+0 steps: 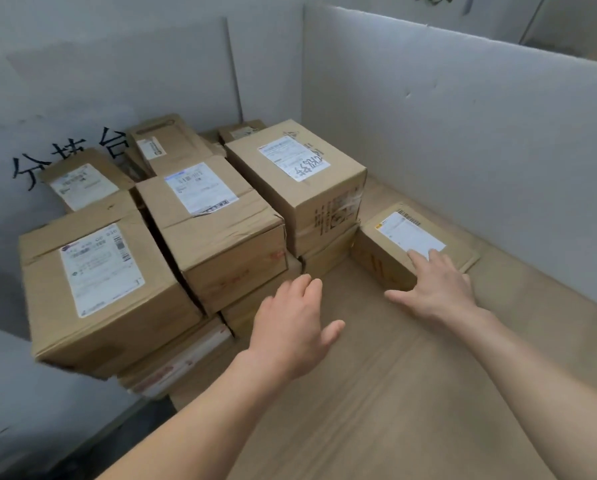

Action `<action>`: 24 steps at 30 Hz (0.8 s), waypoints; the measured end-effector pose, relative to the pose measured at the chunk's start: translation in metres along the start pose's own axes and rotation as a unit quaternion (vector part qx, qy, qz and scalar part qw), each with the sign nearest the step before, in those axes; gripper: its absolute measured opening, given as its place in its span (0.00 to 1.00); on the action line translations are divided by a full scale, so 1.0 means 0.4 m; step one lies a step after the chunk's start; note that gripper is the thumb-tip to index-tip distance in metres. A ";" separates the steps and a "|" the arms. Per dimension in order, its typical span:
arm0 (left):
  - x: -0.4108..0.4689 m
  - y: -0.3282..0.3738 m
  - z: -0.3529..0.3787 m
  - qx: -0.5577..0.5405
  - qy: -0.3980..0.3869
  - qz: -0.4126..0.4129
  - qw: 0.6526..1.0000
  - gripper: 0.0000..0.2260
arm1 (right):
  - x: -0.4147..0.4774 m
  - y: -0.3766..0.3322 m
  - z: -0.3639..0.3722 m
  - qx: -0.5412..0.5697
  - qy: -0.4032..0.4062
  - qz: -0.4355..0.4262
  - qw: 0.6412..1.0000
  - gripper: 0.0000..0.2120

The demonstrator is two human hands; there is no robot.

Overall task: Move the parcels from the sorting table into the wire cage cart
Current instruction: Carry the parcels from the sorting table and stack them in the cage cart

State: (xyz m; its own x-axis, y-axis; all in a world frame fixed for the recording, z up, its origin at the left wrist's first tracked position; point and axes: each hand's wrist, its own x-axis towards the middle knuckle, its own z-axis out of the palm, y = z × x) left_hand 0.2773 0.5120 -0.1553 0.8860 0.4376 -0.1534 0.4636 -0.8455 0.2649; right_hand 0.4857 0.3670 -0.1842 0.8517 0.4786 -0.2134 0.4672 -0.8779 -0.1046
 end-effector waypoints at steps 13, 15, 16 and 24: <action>0.056 0.010 0.095 -0.007 -0.045 -0.010 0.999 0.33 | 0.234 0.111 -0.026 -0.016 -0.094 0.024 0.995 0.64; 0.055 0.012 0.099 -0.006 -0.046 -0.013 0.999 0.33 | 0.232 0.118 -0.023 -0.010 -0.103 0.021 0.994 0.63; 0.056 0.013 0.102 -0.005 -0.045 -0.013 0.999 0.33 | 0.227 0.117 -0.022 -0.011 -0.102 0.019 0.995 0.63; 0.009 0.043 0.112 -0.010 -0.050 -0.011 0.999 0.32 | 0.047 0.060 0.040 -0.027 -0.100 0.015 0.994 0.60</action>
State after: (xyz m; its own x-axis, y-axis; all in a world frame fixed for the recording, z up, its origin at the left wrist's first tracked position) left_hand 0.2879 0.4855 -0.1941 0.8699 0.4231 -0.2535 0.4846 -0.8290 0.2793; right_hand 0.5091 0.3546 -0.2062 0.8034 0.4359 -0.4056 0.4588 -0.8874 -0.0450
